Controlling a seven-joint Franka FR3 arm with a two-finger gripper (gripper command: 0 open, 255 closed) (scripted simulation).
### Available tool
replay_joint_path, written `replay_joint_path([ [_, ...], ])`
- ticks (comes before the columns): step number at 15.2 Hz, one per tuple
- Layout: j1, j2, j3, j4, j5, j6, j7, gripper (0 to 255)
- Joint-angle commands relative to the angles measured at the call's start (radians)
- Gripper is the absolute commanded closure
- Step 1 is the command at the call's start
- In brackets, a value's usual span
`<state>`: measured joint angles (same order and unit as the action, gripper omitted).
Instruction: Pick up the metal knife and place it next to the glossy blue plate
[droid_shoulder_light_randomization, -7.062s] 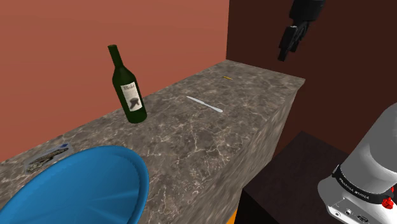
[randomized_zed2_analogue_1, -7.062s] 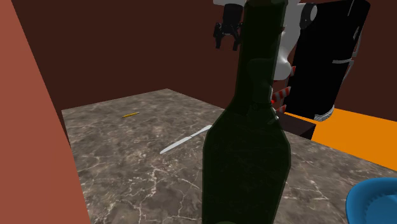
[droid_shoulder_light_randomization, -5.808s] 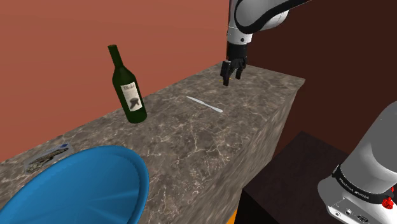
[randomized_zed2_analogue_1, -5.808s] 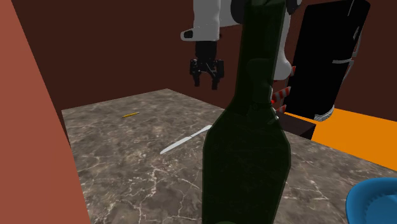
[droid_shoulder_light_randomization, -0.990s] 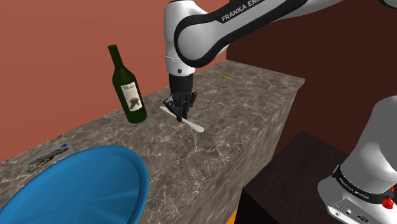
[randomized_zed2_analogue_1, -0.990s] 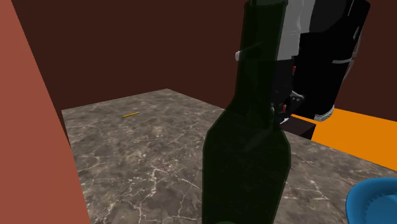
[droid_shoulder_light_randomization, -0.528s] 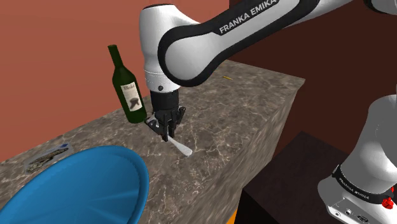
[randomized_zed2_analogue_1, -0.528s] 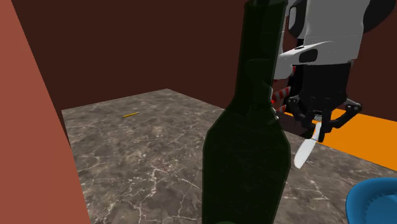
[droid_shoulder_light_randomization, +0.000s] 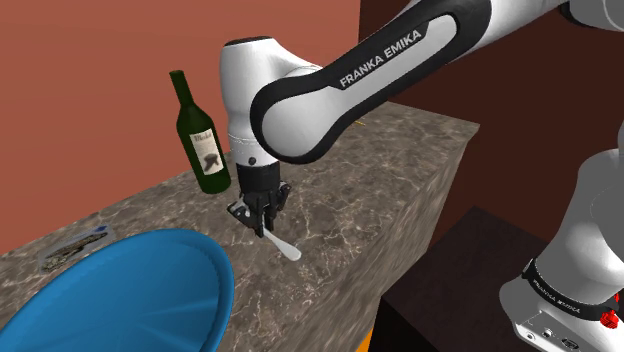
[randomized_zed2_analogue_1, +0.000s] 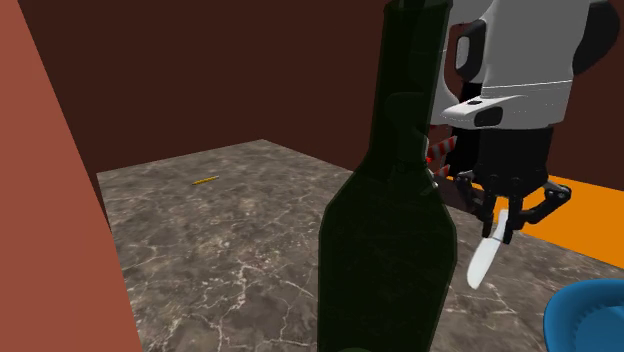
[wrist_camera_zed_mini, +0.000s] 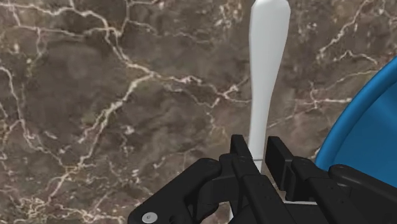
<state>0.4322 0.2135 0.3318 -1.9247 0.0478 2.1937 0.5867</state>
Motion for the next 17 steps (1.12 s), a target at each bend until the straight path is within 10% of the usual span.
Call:
replay_joint_path([
  [1,0.001,0.011,-0.001,-0.014,-0.003,0.025,0.0,255],
  [15,0.006,0.051,-0.005,-0.047,-0.016,0.096,0.003,255],
  [16,0.006,0.051,-0.005,-0.047,-0.016,0.096,0.003,0],
  [17,0.006,0.051,-0.005,-0.047,-0.016,0.096,0.003,0],
])
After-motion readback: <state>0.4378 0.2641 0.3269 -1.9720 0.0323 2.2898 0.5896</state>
